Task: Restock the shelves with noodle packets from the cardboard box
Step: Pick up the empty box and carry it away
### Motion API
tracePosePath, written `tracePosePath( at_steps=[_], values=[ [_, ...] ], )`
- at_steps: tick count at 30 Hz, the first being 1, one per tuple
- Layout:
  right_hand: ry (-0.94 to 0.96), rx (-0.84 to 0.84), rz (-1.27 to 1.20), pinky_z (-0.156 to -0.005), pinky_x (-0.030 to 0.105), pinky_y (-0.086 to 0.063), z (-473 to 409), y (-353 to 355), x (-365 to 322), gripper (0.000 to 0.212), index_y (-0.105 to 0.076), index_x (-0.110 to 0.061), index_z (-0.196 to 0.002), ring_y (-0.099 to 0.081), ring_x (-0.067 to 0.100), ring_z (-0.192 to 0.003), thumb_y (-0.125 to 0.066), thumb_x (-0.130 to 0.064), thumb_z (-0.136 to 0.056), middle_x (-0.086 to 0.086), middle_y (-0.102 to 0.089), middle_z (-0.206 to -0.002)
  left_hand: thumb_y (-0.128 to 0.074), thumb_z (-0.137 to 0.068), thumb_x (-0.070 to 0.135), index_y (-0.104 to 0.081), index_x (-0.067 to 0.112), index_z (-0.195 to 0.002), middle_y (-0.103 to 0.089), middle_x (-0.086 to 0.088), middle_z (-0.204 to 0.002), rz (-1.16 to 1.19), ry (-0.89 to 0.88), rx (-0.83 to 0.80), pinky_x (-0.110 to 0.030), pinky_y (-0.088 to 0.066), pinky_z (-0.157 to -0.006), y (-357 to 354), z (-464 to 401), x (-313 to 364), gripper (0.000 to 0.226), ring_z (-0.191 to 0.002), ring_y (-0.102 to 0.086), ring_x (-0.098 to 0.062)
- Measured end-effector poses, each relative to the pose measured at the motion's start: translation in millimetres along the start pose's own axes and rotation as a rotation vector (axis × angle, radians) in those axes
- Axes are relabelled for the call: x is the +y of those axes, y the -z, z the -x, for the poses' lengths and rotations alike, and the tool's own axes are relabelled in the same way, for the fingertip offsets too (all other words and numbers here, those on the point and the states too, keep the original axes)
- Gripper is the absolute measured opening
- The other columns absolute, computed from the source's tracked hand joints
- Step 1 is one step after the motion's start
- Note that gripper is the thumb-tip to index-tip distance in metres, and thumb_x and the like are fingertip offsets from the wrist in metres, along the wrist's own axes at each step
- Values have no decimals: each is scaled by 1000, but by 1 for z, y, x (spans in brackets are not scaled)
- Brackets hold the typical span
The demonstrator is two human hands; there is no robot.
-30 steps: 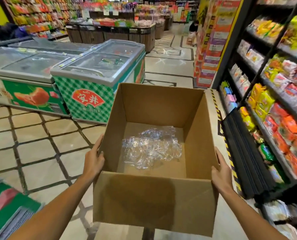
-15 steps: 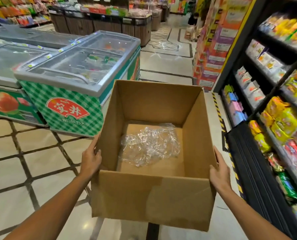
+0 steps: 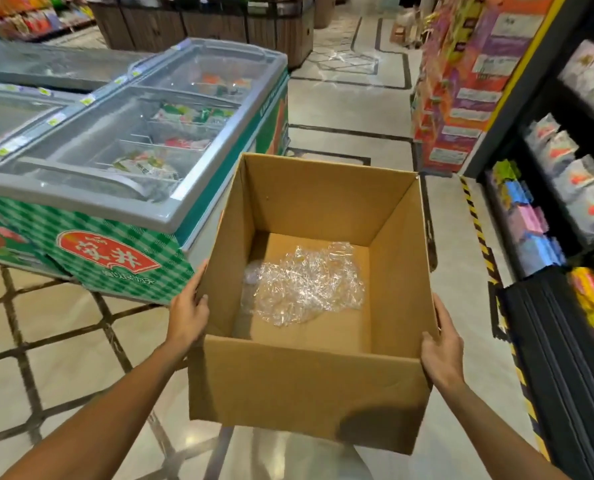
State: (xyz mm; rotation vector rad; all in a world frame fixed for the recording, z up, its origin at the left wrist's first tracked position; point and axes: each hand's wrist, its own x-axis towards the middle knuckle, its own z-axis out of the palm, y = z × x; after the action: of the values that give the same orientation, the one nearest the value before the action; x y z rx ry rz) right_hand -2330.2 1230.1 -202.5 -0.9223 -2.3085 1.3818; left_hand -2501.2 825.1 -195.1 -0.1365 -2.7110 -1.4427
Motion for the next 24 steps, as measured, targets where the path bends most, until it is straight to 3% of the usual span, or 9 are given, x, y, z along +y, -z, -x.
tracePosePath(
  at_steps=[4, 6, 8, 12, 15, 17, 19, 21, 24],
  values=[
    [37, -66, 37, -106, 55, -44, -92, -44, -7, 56, -26, -39, -154, -50, 27, -134, -49, -32, -104, -6, -44, -153, -51, -93, -12, -35, 37, -152, -50, 36, -126, 15, 51, -4, -15, -41, -86, -29, -86, -18, 79, -85, -50, 12],
    [25, -93, 77, -109, 54, -41, -133, -64, -9, 58, -24, -42, -154, -47, 27, -137, -51, -29, -104, -8, -42, -154, -51, -93, -12, -33, 37, -152, -51, 51, -111, -18, 83, -31, -13, -39, -77, -42, -122, -34, 79, -77, -44, 11],
    [-16, -114, 102, -111, 51, -38, -164, -85, -9, 61, -23, -43, -153, -45, 27, -139, -49, -19, -104, -8, -41, -155, -50, -93, -13, -33, 34, -153, -46, 56, -116, -21, 101, -40, -10, -39, -74, -54, -151, -42, 78, -78, -45, 12],
    [-56, -122, 118, -112, 44, -35, -215, -136, -7, 60, -27, -34, -155, -47, 29, -136, -44, -8, -103, 0, -44, -153, -49, -94, -14, -34, 32, -153, -45, 52, -126, -27, 126, -74, 0, -39, -80, -79, -218, -73, 76, -87, -51, 21],
    [-103, -120, 156, -112, 41, -32, -248, -181, 8, 62, -29, -29, -156, -48, 31, -134, -44, -2, -101, 4, -46, -152, -49, -95, -12, -34, 32, -153, -51, 27, -136, -21, 188, -104, 2, -38, -87, -104, -266, -115, 74, -94, -52, 26],
    [-108, -107, 156, -113, 43, -33, -267, -216, 26, 63, -28, -28, -156, -48, 30, -134, -45, -3, -101, 3, -47, -151, -48, -95, -13, -35, 31, -153, -50, 31, -137, -44, 175, -100, 1, -39, -87, -122, -294, -148, 74, -96, -53, 23],
    [-130, -121, 177, -112, 43, -34, -287, -252, 45, 63, -28, -29, -156, -49, 29, -133, -46, -4, -102, 2, -47, -151, -49, -95, -11, -35, 32, -152, -50, 35, -136, -58, 196, -111, -8, -43, -95, -140, -319, -184, 73, -107, -57, 11],
    [-177, -110, 169, -111, 42, -34, -308, -289, 66, 62, -29, -31, -155, -50, 27, -132, -47, -4, -102, 0, -48, -150, -49, -96, -9, -35, 30, -152, -47, 17, -148, -65, 216, -111, -29, -40, -111, -159, -338, -222, 70, -133, -50, -9],
    [-208, -116, 147, -112, 40, -29, -337, -346, 99, 64, -33, -30, -154, -49, 26, -134, -47, 2, -101, 1, -49, -149, -49, -98, -4, -34, 28, -153, -43, 8, -152, -81, 229, -118, -46, -37, -114, -187, -371, -279, 66, -140, -42, -18]
  ],
)
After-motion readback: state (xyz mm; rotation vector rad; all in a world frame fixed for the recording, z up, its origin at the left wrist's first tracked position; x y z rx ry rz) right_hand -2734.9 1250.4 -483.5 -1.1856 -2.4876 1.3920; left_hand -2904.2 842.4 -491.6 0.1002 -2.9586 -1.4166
